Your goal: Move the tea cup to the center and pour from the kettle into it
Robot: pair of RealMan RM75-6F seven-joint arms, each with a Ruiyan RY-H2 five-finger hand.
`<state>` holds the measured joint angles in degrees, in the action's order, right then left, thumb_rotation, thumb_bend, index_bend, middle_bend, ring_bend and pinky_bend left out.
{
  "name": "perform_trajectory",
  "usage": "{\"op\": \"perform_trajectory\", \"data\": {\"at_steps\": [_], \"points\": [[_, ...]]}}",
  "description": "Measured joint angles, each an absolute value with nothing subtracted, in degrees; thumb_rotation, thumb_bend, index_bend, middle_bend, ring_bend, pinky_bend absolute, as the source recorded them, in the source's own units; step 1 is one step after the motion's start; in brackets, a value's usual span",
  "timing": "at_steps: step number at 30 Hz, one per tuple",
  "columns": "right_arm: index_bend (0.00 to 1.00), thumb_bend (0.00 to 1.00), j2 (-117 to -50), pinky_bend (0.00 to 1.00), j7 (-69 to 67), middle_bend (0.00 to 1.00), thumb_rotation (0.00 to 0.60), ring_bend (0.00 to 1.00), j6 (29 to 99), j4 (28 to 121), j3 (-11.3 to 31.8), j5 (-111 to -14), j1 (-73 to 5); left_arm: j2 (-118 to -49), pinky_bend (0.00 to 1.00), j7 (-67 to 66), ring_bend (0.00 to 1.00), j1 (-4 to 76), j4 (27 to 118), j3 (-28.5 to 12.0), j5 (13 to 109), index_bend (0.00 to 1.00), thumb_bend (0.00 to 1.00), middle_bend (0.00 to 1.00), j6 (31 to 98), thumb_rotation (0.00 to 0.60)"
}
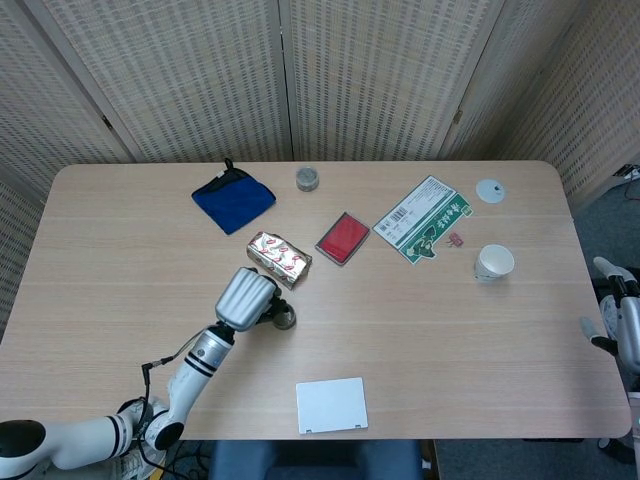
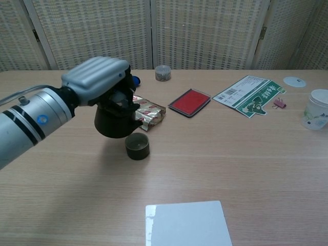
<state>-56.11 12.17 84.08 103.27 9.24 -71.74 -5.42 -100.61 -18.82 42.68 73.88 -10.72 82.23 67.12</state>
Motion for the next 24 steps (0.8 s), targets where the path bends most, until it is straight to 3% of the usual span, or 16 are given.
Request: {"op": "perform_trajectory", "data": {"at_steps": [14, 17, 24], "points": [[0.19, 0.21, -56.1, 0.24, 12.4, 0.25, 0.600, 0.14, 84.0, 103.6, 9.2, -71.8, -5.6, -96.5, 0.73, -4.1, 0.97, 38.7, 77.0, -13.2, 77.1, 1.00, 0.37, 1.00, 67.7, 0.493], [0.20, 0.21, -56.1, 0.24, 12.5, 0.25, 0.600, 0.14, 84.0, 103.8, 9.2, -71.7, -5.5, -95.4, 0.73, -2.1, 0.97, 37.7, 77.6, -13.3, 76.0, 1.00, 0.38, 1.00, 67.6, 0.402], [0.20, 0.21, -56.0, 0.24, 12.8, 0.25, 0.600, 0.14, 84.0, 104.0, 9.2, -71.7, -5.7, -92.5, 0.73, 0.4, 0.97, 35.0, 78.1, -12.6, 74.2, 1.00, 0.37, 1.00, 67.3, 0.257]]}}
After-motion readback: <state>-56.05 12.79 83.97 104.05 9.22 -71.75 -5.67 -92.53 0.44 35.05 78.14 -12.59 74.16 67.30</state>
